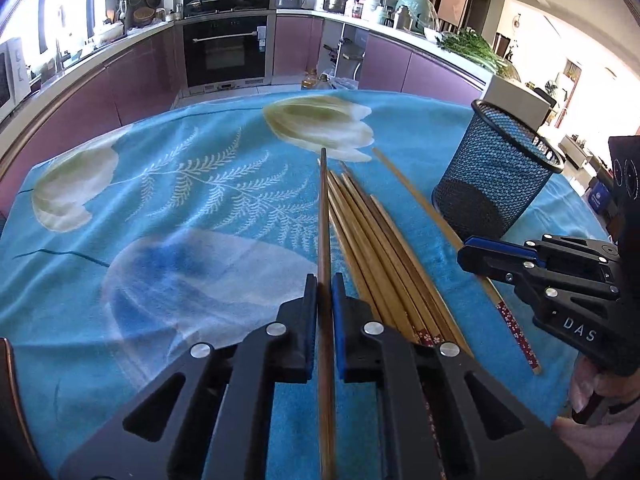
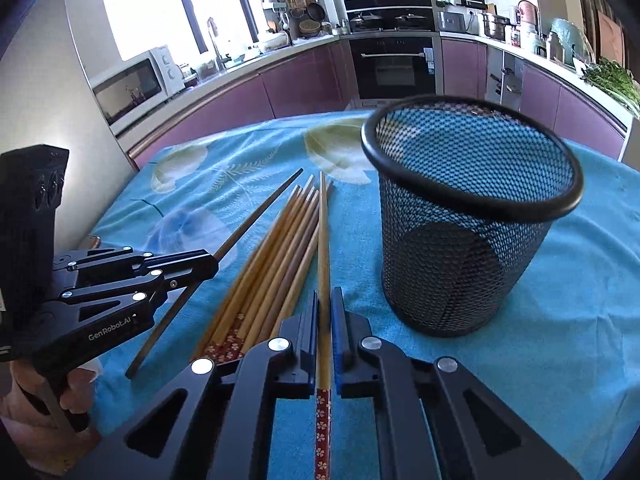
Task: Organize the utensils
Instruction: 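Lift the left gripper's chopstick upright toward the mesh cup while the right gripper carries its chopstick there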
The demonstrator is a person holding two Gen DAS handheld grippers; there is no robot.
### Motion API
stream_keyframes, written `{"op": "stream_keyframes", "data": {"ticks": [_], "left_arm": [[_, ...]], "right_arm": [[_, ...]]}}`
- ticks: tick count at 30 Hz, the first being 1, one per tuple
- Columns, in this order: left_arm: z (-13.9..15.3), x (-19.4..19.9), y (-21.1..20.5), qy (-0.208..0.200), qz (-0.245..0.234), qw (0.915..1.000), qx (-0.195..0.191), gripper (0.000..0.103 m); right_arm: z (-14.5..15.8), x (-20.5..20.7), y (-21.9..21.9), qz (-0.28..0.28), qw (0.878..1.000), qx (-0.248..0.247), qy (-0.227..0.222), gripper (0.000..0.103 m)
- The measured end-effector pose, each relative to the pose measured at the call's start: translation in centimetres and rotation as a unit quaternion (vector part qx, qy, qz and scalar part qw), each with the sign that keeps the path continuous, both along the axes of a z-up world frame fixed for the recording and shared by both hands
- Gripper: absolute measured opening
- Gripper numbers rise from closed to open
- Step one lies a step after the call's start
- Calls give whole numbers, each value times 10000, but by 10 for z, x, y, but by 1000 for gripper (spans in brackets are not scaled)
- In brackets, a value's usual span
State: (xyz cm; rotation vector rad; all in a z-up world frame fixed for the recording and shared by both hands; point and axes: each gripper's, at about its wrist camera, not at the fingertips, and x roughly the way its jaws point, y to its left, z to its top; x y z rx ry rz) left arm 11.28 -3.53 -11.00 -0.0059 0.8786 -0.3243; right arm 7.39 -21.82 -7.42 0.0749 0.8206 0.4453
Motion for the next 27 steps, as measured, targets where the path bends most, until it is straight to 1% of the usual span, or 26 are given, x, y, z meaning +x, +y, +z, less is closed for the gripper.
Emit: {"op": "stream_keyframes", "data": {"ticks": [4,8,15,17,22,27], "left_arm": [[15,-10,8,-125,-80,9997,-212,8],[37,-20,12,-358,-210,9983,-397,8],[76,-37,14,-644,-546,9925,-880,8],[86,-41,12,-784,-609,9905,-949,8],[102,-47,4,-985,-681,9874,-1034,8],[111,-40,-3,-1131,-722,9839,-1184,8]], "right_arm": [[14,-8,-9,106,9994,271,-160,6],[30,-21,-17,154,9982,382,-440,6],[58,-31,-33,89,9944,644,-834,6],[64,-33,-38,61,9931,715,-927,6],[85,-35,-53,31,9890,814,-1235,6],[110,-29,-68,-65,9840,856,-1563,6]]}}
